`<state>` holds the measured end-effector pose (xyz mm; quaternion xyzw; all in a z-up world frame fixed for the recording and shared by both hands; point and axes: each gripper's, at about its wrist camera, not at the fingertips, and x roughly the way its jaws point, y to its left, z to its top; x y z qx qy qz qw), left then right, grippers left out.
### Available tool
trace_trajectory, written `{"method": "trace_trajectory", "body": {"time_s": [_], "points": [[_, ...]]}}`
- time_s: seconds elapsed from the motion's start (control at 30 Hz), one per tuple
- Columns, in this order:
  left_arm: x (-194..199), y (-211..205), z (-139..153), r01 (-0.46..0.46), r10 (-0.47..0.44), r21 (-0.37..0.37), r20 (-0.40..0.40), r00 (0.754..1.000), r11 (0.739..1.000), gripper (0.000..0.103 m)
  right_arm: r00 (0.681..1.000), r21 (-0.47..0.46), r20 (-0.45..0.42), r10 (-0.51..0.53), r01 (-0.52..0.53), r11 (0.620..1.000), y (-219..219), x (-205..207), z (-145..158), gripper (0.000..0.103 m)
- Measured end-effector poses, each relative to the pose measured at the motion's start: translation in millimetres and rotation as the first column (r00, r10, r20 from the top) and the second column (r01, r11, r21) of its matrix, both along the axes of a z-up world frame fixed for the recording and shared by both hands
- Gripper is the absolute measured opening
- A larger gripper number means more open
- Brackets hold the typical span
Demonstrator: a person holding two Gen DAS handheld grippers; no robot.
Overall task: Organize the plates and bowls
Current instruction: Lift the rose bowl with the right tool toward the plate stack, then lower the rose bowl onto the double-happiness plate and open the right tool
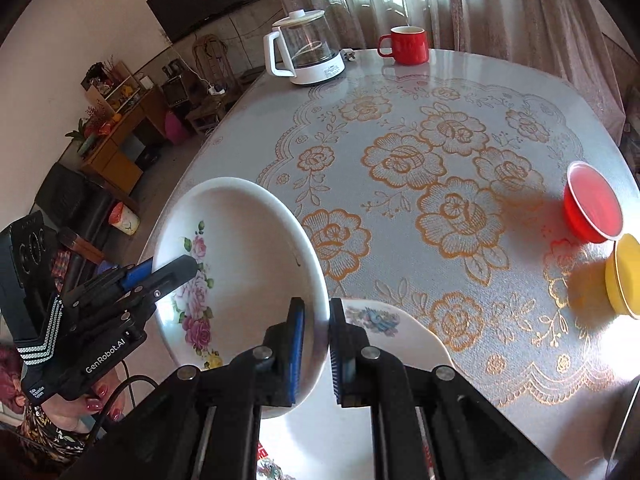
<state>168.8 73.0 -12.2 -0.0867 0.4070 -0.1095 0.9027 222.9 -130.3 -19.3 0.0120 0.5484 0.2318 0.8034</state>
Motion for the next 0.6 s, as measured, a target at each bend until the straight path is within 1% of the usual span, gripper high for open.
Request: {"method": "trace_trajectory", "body": {"time_s": [0.1, 0.27, 0.53, 0.6], "points": [[-2.7, -20.7, -9.0, 0.049, -0.049, 0.012, -0.033, 0.998, 0.999, 0.025, 0.999, -0.003, -0.03, -0.044, 0.044, 0.999, -20.5, -14.8, -8.2, 0.011], [-5.3, -47.0, -26.4, 0.114, -0.111, 0.035, -0.091, 0.99, 0.993, 0.025, 0.988, -0.006, -0.104, -0.118, 0.118, 0.993, -51.8, -32.9, -32.3, 0.011], [-3.3, -68.5, -46.8, 0.147, -0.135, 0.065, -0.157, 0.978, 0.987, 0.026, 0.973, -0.037, -0.158, -0.169, 0.165, 0.986, -71.1, -41.8, -62.6, 0.011], [-3.6, -71.7, -48.6, 0.148, -0.135, 0.075, -0.156, 0.979, 0.986, 0.027, 0.97, -0.043, -0.166, -0.177, 0.173, 0.984, -74.2, -41.3, -67.9, 0.011]]}}
